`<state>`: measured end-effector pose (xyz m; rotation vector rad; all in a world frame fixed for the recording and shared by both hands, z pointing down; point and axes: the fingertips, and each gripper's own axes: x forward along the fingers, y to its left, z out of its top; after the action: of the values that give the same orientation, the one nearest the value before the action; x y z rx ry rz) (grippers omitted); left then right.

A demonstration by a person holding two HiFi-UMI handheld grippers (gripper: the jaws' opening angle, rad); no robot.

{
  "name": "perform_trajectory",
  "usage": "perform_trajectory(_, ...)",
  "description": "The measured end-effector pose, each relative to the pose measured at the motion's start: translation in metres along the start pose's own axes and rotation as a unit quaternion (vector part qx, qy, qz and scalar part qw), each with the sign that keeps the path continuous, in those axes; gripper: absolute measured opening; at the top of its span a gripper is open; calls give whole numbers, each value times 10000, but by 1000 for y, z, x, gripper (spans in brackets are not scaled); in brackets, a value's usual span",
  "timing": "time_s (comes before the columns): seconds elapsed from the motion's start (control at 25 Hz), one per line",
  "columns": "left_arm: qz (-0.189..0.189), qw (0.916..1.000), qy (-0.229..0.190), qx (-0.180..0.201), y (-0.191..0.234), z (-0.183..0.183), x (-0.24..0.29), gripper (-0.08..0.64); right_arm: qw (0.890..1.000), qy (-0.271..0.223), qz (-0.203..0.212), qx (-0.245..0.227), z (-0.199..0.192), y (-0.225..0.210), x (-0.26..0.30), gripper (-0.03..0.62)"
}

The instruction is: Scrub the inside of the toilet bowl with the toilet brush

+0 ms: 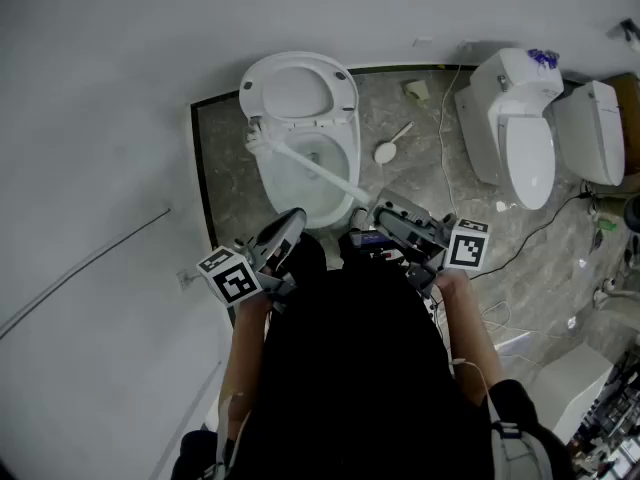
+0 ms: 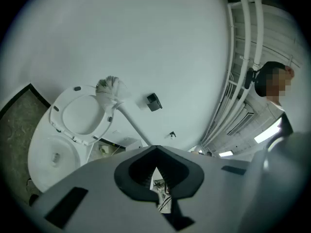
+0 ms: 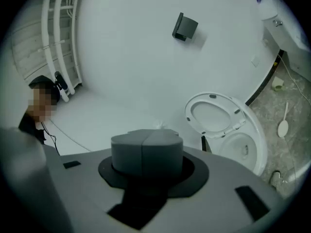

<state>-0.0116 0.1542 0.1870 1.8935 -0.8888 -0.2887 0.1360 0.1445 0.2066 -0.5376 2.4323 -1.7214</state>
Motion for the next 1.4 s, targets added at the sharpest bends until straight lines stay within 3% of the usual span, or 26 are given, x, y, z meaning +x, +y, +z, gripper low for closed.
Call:
perform_trajectory(0.64,51,10000,-44,-70,2,4,-2,11,9998,52,-40,191,-3,-3,4,160)
perform_trajectory(1.4,-34,9993,166,-335,29,-11,-10,11,9944,299,-907,444,-39,-45,17,160)
